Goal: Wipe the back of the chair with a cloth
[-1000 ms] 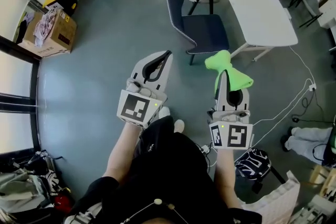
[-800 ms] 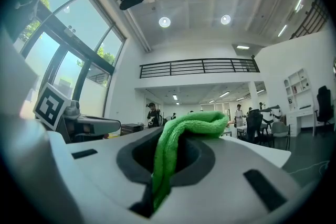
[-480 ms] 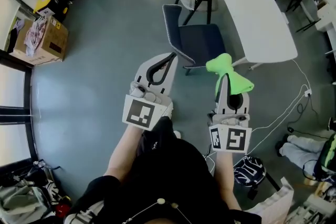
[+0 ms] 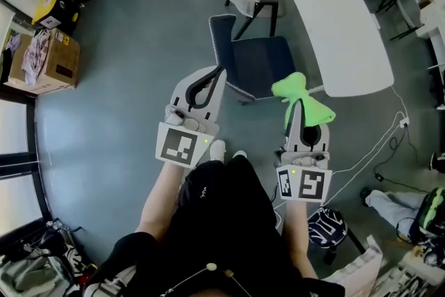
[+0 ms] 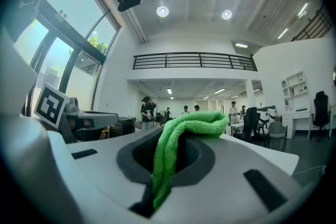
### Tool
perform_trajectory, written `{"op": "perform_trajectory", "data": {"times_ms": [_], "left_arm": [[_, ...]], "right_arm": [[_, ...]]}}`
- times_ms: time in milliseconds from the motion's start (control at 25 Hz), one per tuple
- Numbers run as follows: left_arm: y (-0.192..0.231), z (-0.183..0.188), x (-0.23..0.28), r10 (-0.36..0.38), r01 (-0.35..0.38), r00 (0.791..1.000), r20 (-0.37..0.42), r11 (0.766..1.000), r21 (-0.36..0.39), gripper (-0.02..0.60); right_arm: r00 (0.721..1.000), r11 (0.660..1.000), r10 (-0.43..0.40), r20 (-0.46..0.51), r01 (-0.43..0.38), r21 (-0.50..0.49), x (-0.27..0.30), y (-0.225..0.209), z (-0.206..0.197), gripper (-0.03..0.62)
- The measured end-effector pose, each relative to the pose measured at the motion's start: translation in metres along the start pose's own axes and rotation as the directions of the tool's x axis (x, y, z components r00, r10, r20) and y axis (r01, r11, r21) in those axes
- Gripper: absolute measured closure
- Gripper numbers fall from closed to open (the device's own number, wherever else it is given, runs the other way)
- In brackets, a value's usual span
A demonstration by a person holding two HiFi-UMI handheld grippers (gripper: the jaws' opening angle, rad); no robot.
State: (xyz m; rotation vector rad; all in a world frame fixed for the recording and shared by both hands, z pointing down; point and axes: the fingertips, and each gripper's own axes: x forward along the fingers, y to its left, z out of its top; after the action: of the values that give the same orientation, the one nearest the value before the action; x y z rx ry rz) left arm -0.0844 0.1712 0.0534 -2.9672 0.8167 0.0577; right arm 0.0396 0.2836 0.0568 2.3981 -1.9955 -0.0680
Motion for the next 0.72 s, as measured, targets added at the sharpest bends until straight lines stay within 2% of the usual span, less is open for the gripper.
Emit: {"op": "perform_trajectory", "data": {"times_ms": [200, 400, 560, 720], "left_arm": [[0.015, -0.012, 0.033, 0.034, -0.033, 0.999, -0.041, 0.999, 0.014, 0.583], [0.034, -0.021, 0.072, 0.11, -0.11, 0.993, -0.047, 0.994, 0.009, 0.583], [0.05, -0.024, 0.097, 0.166, -0.165, 0.986, -0.027, 0.986, 0.036, 0.583], [0.064, -0.033, 0.109, 0.197, -0.195, 0.979, -0.06, 0.98, 0.027, 0.583]], "right_arm": [[1.0, 1.0, 0.026, -0.007, -0.026, 0.015, 0.037, -0.028, -0.012, 0.576], [0.996, 0.996, 0.087, -0.03, -0.088, -0.014, 0.083, -0.052, -0.025, 0.576], [0.989, 0.99, 0.143, -0.042, -0.143, 0.012, 0.118, -0.068, -0.037, 0.576], [0.983, 0.986, 0.167, -0.075, -0.166, 0.022, 0.148, -0.076, -0.054, 0.576]]}}
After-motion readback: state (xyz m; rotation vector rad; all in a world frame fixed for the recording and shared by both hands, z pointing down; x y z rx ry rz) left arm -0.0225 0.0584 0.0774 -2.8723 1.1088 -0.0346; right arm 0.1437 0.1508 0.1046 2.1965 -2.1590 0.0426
